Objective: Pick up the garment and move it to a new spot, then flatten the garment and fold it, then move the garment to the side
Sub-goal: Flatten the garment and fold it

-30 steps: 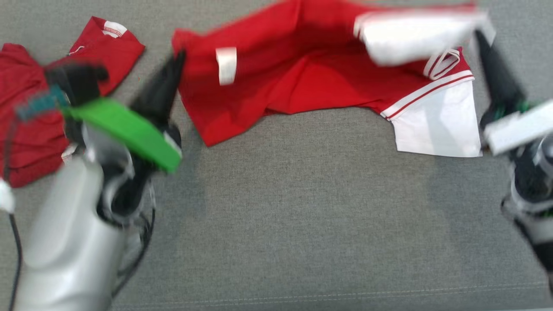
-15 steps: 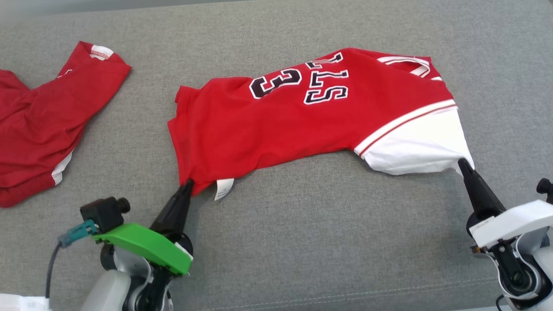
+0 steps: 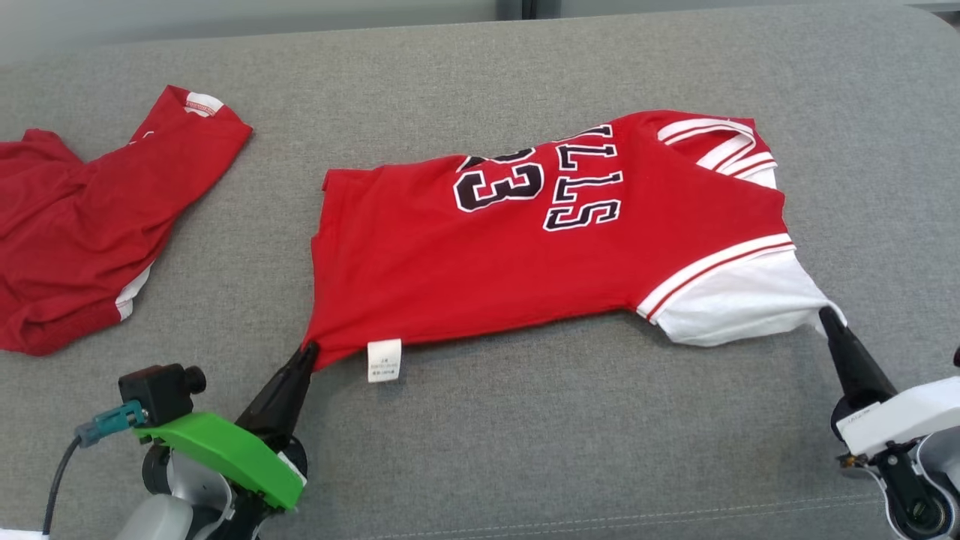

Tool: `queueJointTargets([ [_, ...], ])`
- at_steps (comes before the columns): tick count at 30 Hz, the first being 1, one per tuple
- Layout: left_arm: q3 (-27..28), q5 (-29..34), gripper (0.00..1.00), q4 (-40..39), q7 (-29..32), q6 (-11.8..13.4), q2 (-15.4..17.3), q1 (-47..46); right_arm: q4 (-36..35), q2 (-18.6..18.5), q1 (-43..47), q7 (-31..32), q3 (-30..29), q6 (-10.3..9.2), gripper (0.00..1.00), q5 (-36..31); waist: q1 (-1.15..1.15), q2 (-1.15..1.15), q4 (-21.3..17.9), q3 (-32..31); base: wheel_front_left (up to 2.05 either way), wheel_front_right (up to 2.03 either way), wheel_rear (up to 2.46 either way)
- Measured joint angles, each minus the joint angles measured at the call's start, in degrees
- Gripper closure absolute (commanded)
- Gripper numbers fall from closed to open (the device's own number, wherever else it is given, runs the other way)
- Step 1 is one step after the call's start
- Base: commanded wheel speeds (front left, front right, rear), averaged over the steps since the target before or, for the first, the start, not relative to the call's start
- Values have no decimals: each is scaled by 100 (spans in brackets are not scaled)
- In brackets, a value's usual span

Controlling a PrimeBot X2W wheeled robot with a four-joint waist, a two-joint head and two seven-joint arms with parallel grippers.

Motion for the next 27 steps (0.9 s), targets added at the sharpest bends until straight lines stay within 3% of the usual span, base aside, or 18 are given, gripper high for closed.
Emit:
queueJointTargets([
  [3, -142, -24, 98, 8, 174, 0, 52, 146, 91, -30, 107, 141, 157, -7, 100, -3, 0, 0, 32, -31, 0, 0, 0],
  [5, -242, -118, 90, 27, 178, -1, 3, 275, 223, -75, 151, 216, 267, -33, 100, -90, 0, 0, 36, -27, 0, 0, 0],
  [8, -423, -66, 46, 127, 179, -2, -10, 337, 419, -237, 193, 258, 414, -81, 100, -368, 0, 0, 41, -16, 0, 0, 0],
  [9, -469, 4, 14, 176, 180, -2, 3, 358, 421, -279, 192, 258, 453, -80, 100, -453, 0, 0, 42, -12, 0, 0, 0],
  [10, -501, 42, 0, 198, 175, -2, 12, 375, 413, -300, 184, 252, 471, -80, 78, -535, 0, 0, 42, -8, 0, 0, 0],
  [11, -511, 49, 0, 199, 168, -2, 11, 378, 405, -309, 177, 222, 480, -80, 45, -625, 0, 0, 41, -6, 0, 0, 0],
  [12, -506, 51, 0, 194, 135, -2, 10, 377, 391, -324, 171, 190, 500, -80, 1, -736, 0, 0, 40, -5, 0, 0, 0],
  [19, -394, 488, 0, 196, -313, -2, 109, 377, 372, -602, 147, -103, 627, -187, 0, -1533, 0, 0, 35, -106, 0, 0, 0],
  [23, -301, 743, 0, 202, -609, 10, 200, 403, 309, -664, 147, -238, 669, -388, 0, -1881, 0, 0, 24, -190, 0, 0, 0],
  [27, -91, 849, 0, 209, -1039, 199, 181, 576, 216, -664, 159, -347, 627, -545, 0, -2132, 0, 0, 10, -293, 0, 0, 0],
])
